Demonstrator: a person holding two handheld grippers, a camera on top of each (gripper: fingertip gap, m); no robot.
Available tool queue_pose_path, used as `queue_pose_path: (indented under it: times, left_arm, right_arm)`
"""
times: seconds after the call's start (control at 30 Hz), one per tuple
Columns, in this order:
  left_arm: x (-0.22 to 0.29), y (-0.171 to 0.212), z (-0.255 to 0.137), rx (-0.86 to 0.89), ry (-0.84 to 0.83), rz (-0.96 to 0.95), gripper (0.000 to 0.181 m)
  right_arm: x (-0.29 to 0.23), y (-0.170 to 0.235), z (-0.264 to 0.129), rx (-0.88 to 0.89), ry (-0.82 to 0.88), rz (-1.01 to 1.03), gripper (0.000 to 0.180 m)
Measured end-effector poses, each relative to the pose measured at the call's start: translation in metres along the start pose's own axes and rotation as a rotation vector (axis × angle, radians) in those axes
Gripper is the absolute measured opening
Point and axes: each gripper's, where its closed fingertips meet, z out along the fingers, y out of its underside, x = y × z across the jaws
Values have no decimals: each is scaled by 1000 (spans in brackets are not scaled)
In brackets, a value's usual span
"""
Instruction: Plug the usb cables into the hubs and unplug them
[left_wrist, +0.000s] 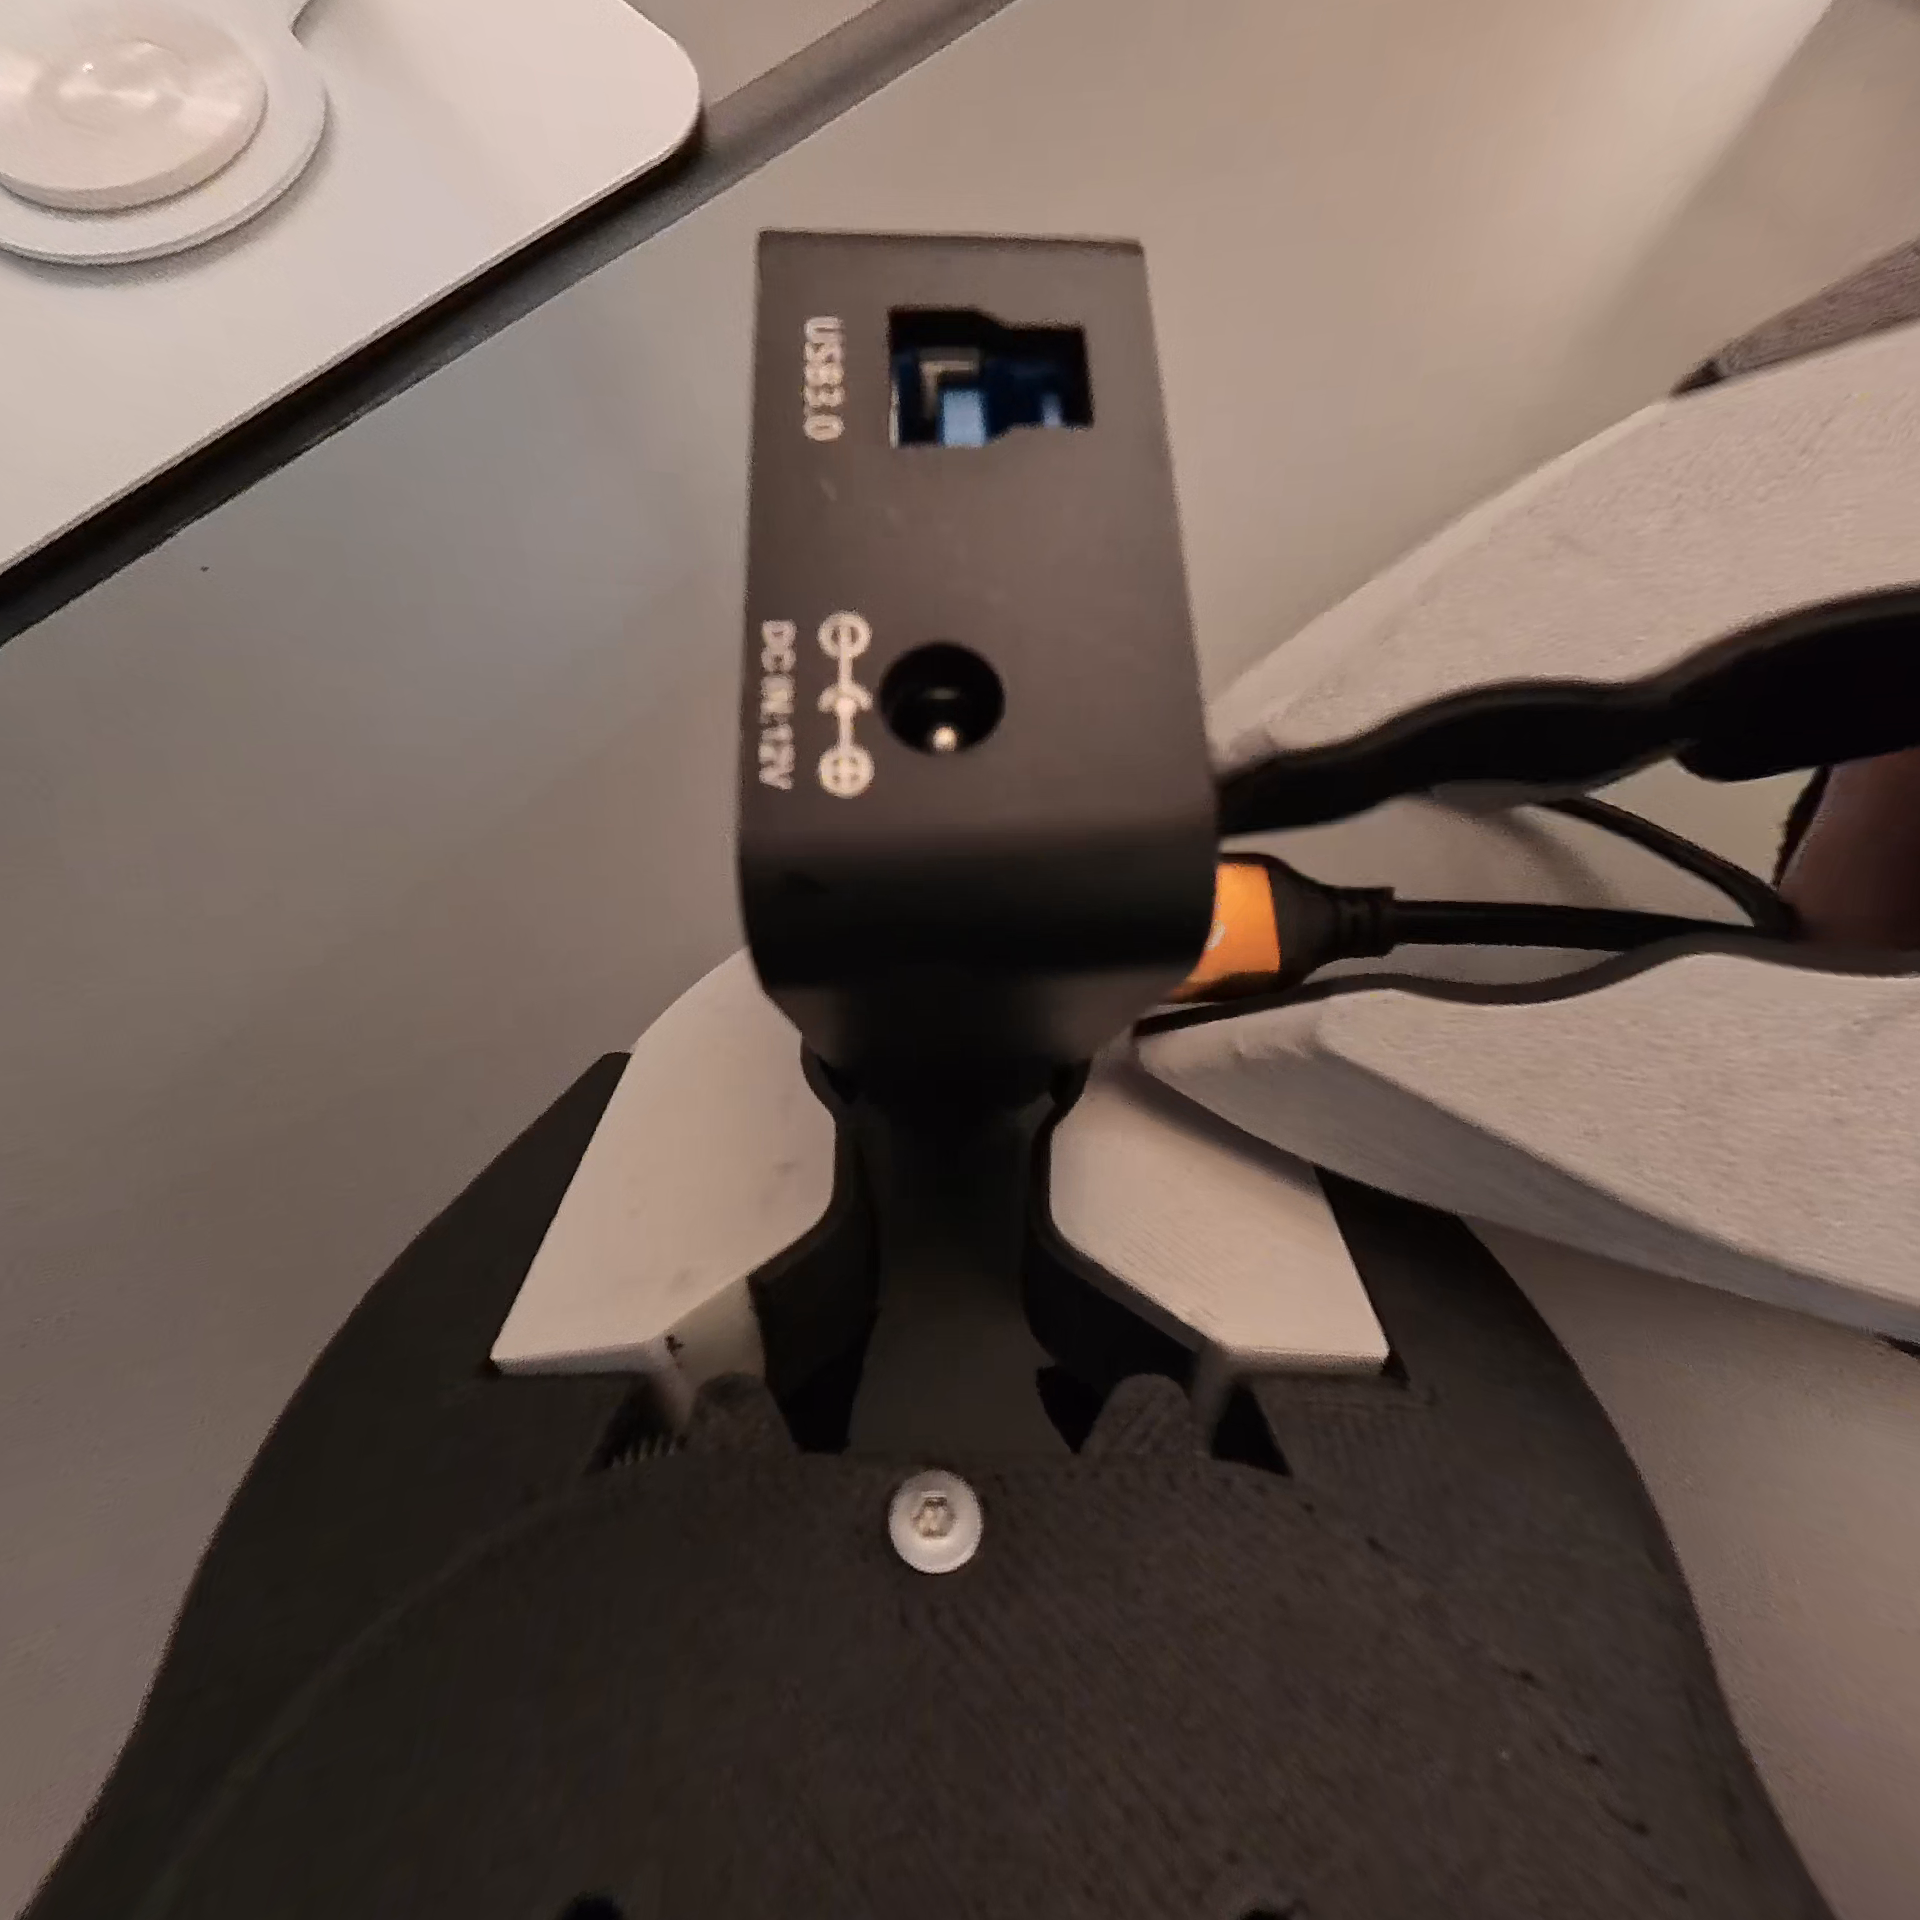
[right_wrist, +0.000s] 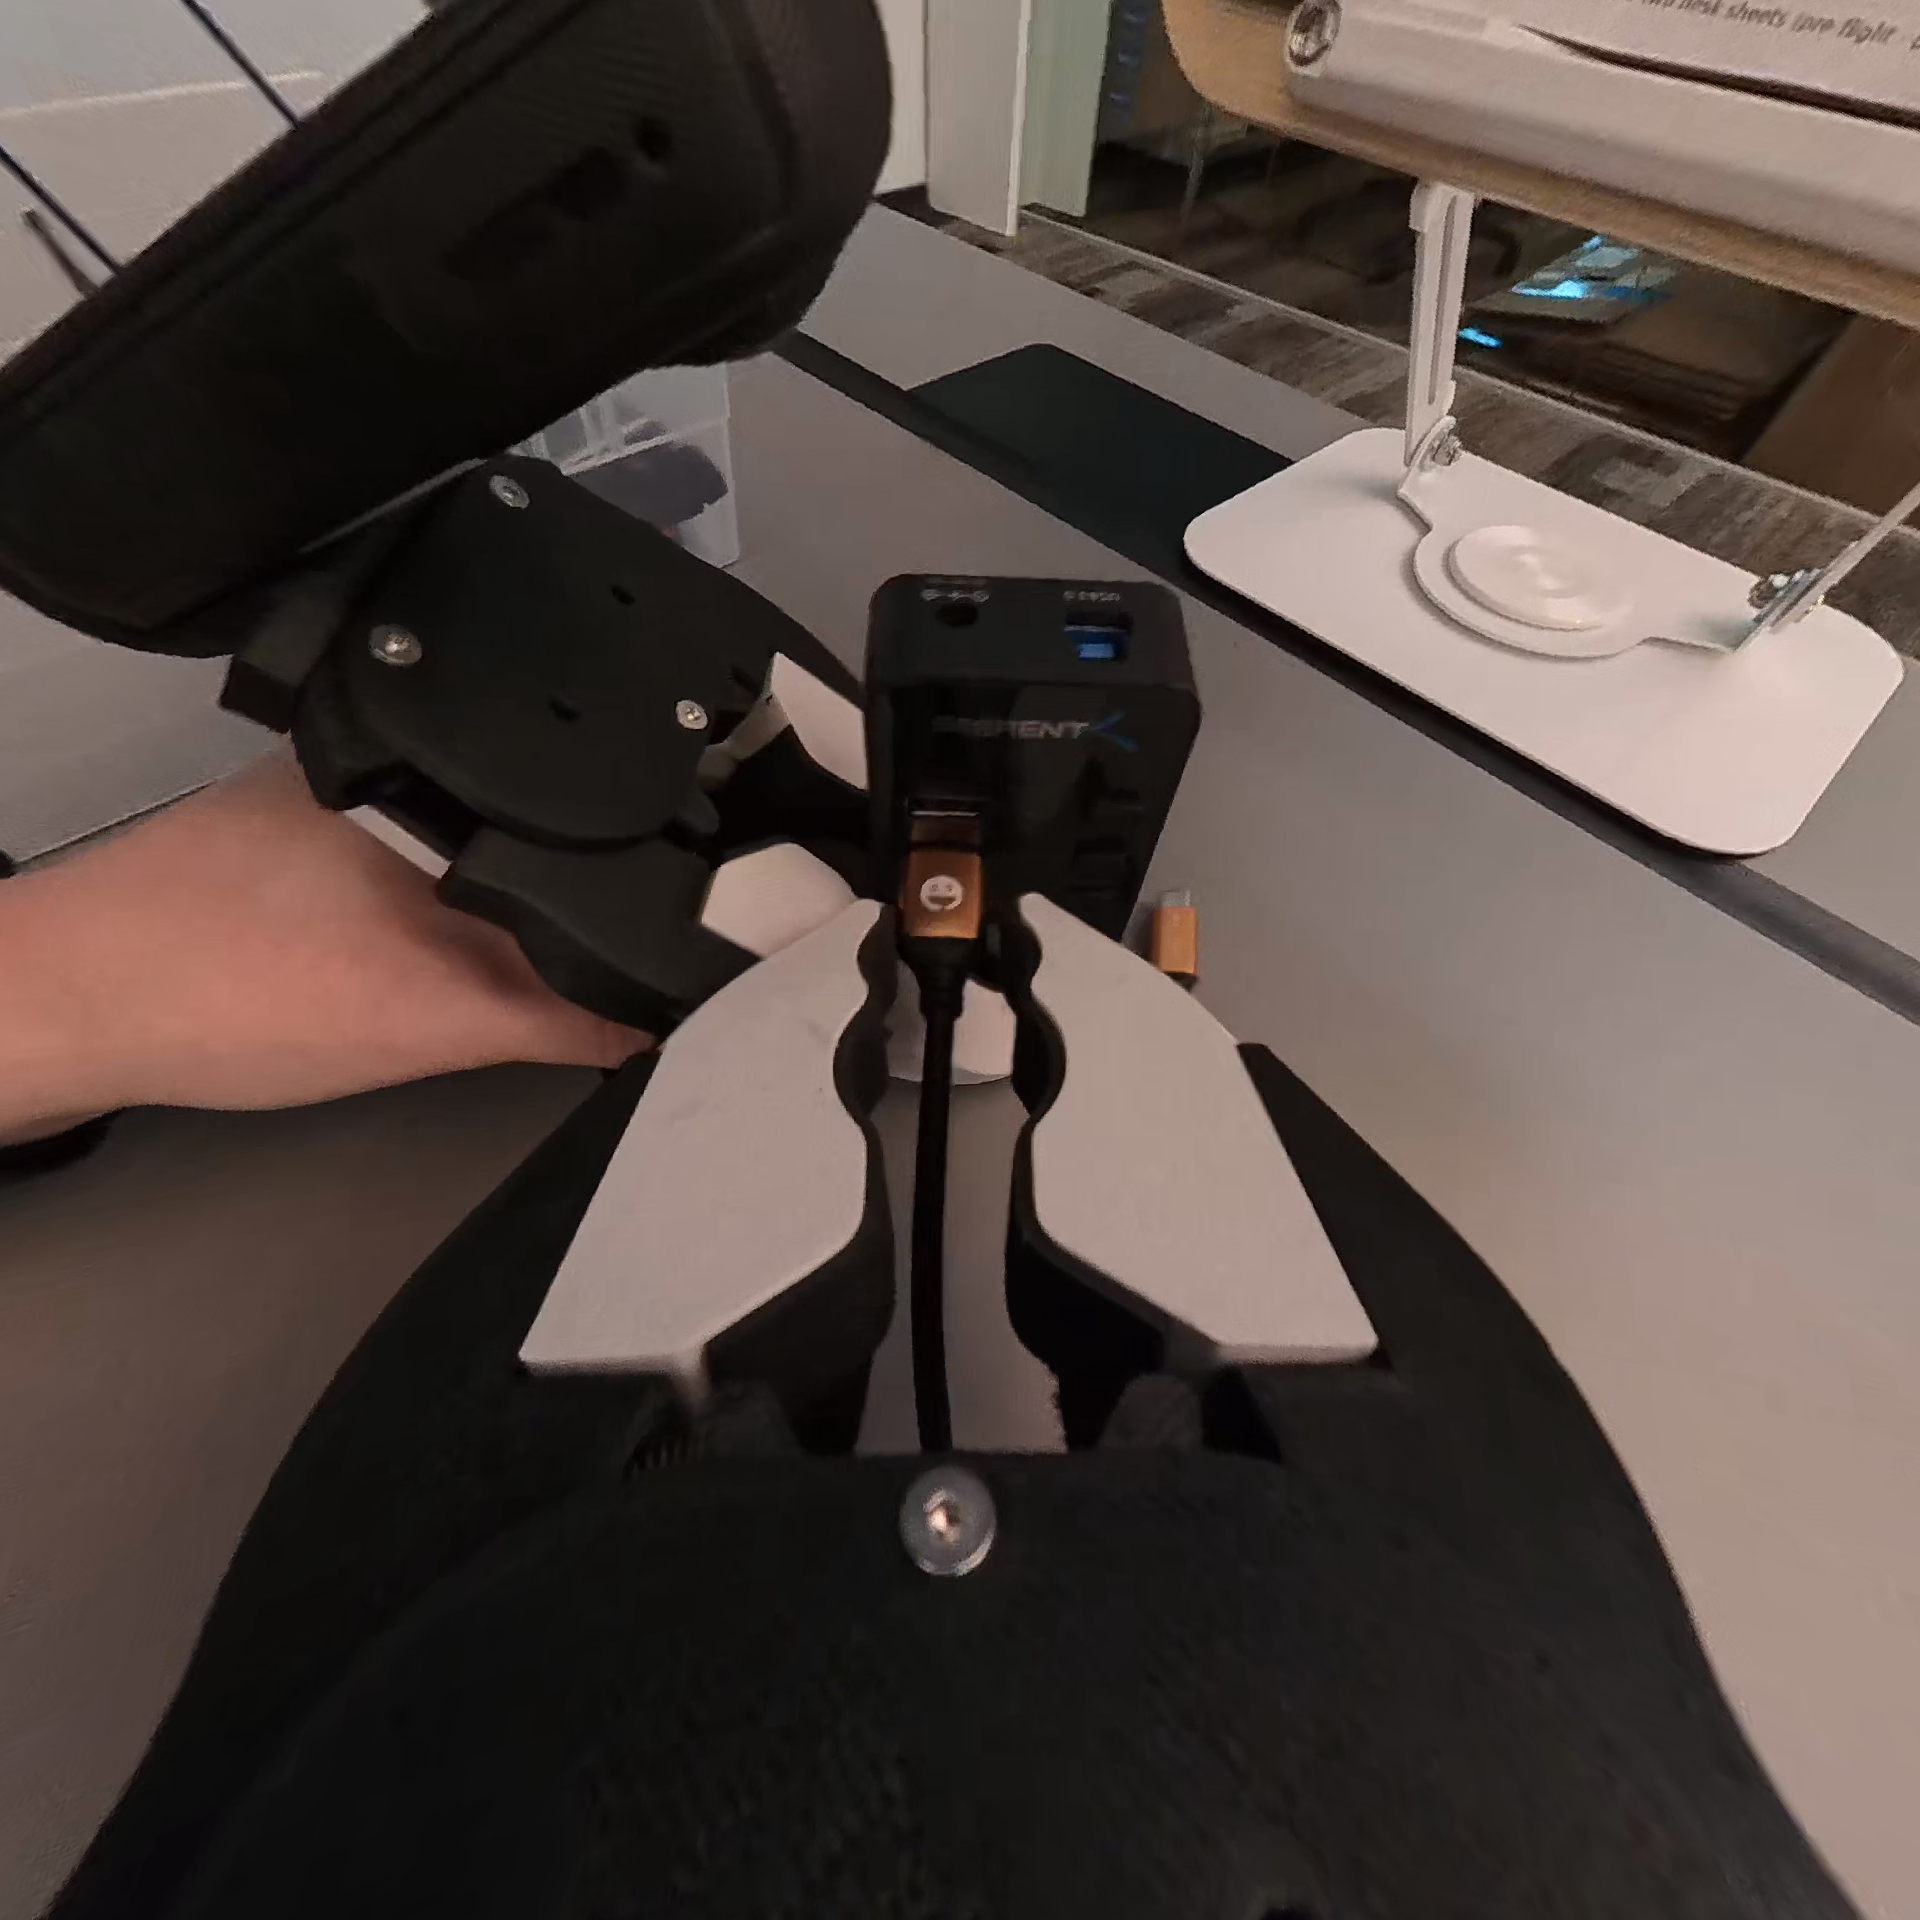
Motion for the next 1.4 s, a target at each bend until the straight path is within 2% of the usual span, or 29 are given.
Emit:
queue_pose_path:
  times: [0.4, 0.57, 0.77, 1.4]
  left_arm:
    - [-1, -3, 2, -12, -81, 5, 31]
    - [-7, -6, -8, -33, -326, 161, 30]
    - [-8, -46, -48, 128, -569, 350, 28]
    - [3, -70, -74, 191, -649, 487, 30]
  right_arm:
    - [2, 3, -3, 19, -6, 34, 16]
    - [-1, 8, -12, 88, -83, -22, 16]
    - [-9, -23, -39, 326, -88, -139, 16]
    - [-15, -43, -63, 491, 1, -271, 16]
